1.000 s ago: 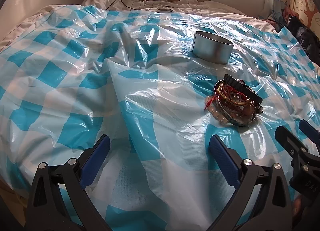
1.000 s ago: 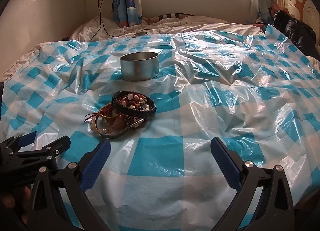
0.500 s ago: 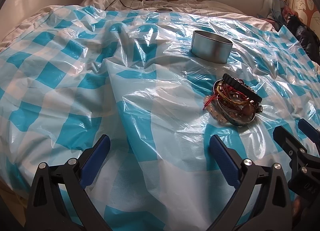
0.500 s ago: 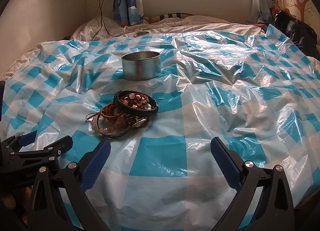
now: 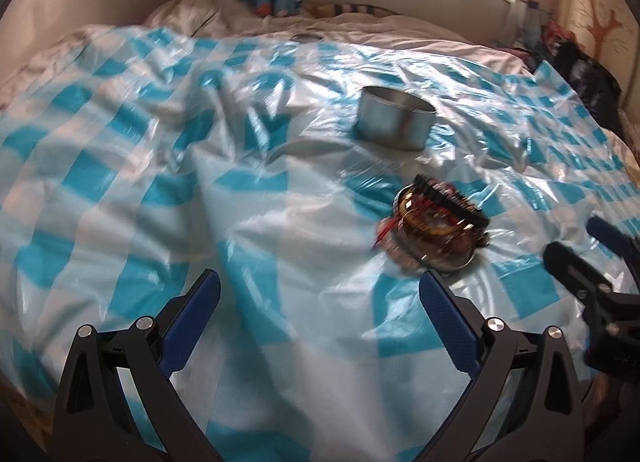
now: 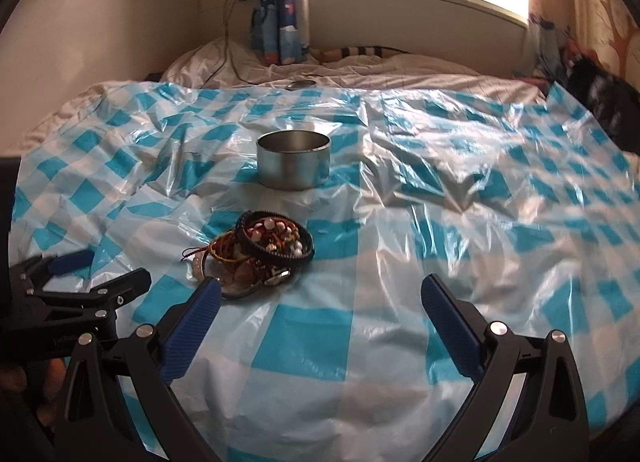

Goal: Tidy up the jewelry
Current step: 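Grasp the black braided bangle from the jewelry dish with the right tool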

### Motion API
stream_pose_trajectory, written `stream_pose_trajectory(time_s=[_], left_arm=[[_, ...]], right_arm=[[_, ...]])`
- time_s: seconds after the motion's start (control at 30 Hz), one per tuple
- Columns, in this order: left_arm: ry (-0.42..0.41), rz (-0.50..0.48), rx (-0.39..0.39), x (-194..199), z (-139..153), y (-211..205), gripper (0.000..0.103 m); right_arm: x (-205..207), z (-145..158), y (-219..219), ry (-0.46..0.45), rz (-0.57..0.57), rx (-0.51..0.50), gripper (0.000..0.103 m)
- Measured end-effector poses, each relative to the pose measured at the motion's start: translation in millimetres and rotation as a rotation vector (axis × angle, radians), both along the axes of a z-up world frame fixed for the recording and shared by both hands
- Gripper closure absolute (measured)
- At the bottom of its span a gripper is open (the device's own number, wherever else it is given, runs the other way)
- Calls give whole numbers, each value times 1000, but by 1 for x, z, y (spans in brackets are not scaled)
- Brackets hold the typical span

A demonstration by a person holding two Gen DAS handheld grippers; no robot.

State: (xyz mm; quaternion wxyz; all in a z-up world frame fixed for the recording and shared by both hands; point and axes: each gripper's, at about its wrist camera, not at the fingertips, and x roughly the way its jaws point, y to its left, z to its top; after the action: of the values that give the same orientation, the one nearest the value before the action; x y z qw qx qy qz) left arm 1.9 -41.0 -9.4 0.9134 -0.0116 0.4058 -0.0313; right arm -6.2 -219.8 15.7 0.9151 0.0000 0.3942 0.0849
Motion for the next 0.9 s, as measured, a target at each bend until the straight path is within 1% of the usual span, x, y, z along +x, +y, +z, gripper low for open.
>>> stream_pose_trajectory(time_s=[0.1,0.17,0.23,0.3,0.33,0.37,0.4,0.47,0.57,0.67,0.73,0.77,0.83,0.9], left_arm=[[-16,-34,44,16,6,-7,7],[-27,-34,58,26,10,-9,7],[-34,-14,57,38,13,-4,7],[-31,14,38,46,15,3,7],[-28,27,26,48,14,7,7],[-24,37,14,50,14,10,7],[-19,44,3,53,14,13,7],[-15,52,11,59,12,15,7],[-13,54,26,63,10,16,7],[-14,62,34,64,11,18,7],[-11,71,11,64,12,22,7],[-8,73,-2,64,12,24,7],[0,79,-26,65,12,28,7],[6,83,-42,65,11,30,7]], right_arm=[[19,-8,6,35,87,-35,7],[31,-13,10,54,155,-24,7],[41,-14,15,59,212,-20,7],[51,-14,23,49,275,-34,8],[55,-14,27,46,309,-43,13],[59,-15,31,50,340,-51,25],[64,-18,34,66,375,-56,31],[71,-24,36,96,418,-49,53],[79,-34,33,141,439,2,65],[83,-34,32,151,454,38,66],[83,-32,34,140,468,40,66],[83,-32,36,137,477,34,73],[84,-37,41,168,505,49,92],[85,-38,43,171,508,50,93]])
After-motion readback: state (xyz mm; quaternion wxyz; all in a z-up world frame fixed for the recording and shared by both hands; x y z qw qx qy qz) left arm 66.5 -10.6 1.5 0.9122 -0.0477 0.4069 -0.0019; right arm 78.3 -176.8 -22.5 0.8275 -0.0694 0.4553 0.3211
